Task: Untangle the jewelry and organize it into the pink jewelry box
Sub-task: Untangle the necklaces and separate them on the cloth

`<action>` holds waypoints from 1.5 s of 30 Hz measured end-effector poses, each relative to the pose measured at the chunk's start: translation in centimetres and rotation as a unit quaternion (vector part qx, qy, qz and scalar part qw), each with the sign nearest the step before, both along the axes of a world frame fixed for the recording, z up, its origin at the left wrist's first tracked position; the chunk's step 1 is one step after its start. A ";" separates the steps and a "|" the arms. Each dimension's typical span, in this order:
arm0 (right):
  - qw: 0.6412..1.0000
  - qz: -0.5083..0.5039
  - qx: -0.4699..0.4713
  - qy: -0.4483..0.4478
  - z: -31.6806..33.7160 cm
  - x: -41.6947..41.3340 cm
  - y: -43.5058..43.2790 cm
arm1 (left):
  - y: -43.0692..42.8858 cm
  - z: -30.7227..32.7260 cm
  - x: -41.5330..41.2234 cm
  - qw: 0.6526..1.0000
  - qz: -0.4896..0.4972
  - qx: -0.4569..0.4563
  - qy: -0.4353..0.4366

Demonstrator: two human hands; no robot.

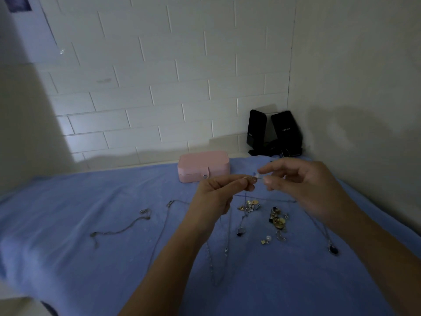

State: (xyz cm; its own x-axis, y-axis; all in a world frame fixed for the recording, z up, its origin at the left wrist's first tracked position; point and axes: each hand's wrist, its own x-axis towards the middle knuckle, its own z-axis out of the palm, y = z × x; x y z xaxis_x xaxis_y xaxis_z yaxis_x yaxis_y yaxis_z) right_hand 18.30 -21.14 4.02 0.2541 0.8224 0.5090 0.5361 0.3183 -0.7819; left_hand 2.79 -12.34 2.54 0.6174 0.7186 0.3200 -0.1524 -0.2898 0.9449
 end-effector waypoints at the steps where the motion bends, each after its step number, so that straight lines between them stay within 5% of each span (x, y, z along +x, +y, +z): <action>1: 0.999 -0.021 0.011 -0.028 0.0 0.3 0.0 | 0.2 -0.1 0.0 1.000 0.009 -0.004 -0.002; 7: 0.993 -0.040 0.036 -0.102 -0.4 0.8 0.0 | 0.7 -0.5 -0.1 0.999 -0.001 -0.048 -0.008; 15: 0.998 0.056 -0.002 0.033 -0.5 -0.4 0.2 | 0.7 -0.3 -0.3 0.993 -0.069 -0.086 -0.029; 26: 0.999 0.039 0.008 0.011 0.0 -0.8 -0.2 | 0.5 0.1 -0.3 0.980 -0.119 -0.151 -0.055; 39: 0.991 0.058 -0.033 0.117 0.4 -1.4 -0.5 | 0.4 -0.2 -0.2 0.985 -0.154 -0.065 0.039; 45: 0.991 0.029 -0.071 0.109 0.0 -0.9 0.1 | 0.7 -0.2 -0.1 0.990 -0.117 -0.077 -0.003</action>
